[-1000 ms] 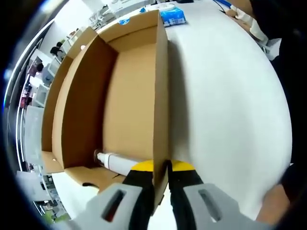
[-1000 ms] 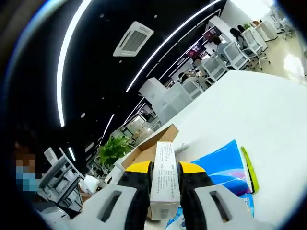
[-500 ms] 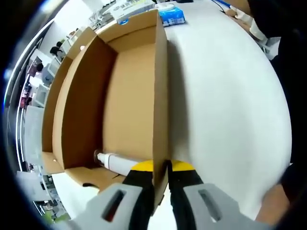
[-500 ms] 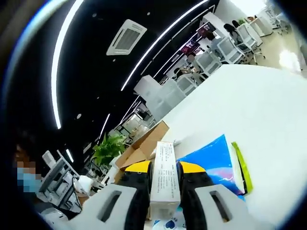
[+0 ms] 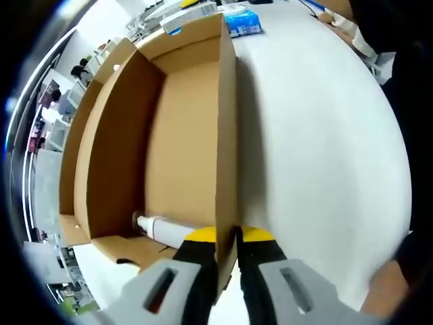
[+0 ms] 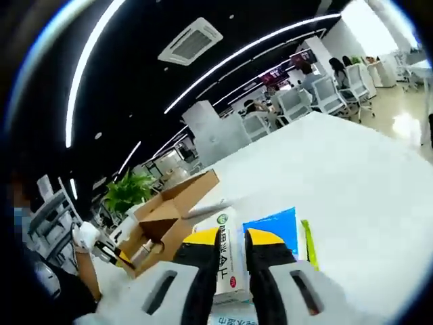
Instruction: Operate the shoe box by opening the lid, removing the specified soft item, and placing it in the target area until the item is outside and the box remains undamaged.
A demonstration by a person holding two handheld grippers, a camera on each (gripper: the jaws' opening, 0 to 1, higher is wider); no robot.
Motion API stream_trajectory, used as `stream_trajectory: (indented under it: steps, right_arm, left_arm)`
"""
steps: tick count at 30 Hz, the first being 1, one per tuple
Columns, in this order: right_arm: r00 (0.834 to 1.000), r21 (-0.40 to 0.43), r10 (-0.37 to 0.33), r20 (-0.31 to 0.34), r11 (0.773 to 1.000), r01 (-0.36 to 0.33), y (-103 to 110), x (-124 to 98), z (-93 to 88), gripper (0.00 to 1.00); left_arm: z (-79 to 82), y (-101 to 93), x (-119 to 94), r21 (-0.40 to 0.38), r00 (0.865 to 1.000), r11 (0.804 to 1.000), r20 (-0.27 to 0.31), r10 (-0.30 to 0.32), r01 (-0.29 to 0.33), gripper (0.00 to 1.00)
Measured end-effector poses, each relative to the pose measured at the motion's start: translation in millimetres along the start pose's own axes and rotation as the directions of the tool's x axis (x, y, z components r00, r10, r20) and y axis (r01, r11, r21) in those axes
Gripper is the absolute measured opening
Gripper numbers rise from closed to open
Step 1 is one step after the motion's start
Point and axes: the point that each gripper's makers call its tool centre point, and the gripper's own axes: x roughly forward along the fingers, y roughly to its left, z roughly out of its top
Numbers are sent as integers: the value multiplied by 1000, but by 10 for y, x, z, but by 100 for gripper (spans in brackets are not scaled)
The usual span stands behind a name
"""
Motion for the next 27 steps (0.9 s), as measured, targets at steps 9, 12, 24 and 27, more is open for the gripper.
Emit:
stream_trajectory:
  steps: [9,12,24,27]
  right_arm:
    - [982,-443,-165,-92,890,108,73,-99,247,34]
    - [959,-625,-226,-172,777,71,111,-129,172,51]
    - [905,-596,-266,-331,802,18,264,60,-7,81]
    - [867,-620,-318,-385,785,12,159,84,-55,81]
  left_arm:
    - [-2,2,2,6,1000,1000,0,1,-1,9]
    - [-4,2,2,6,1000,1000,0,1,-1,9]
    - [-9,0,2,8,1000,1000,0,3,-3,9]
    - [-11,0,2,10,1000,1000,0,4,-4,9]
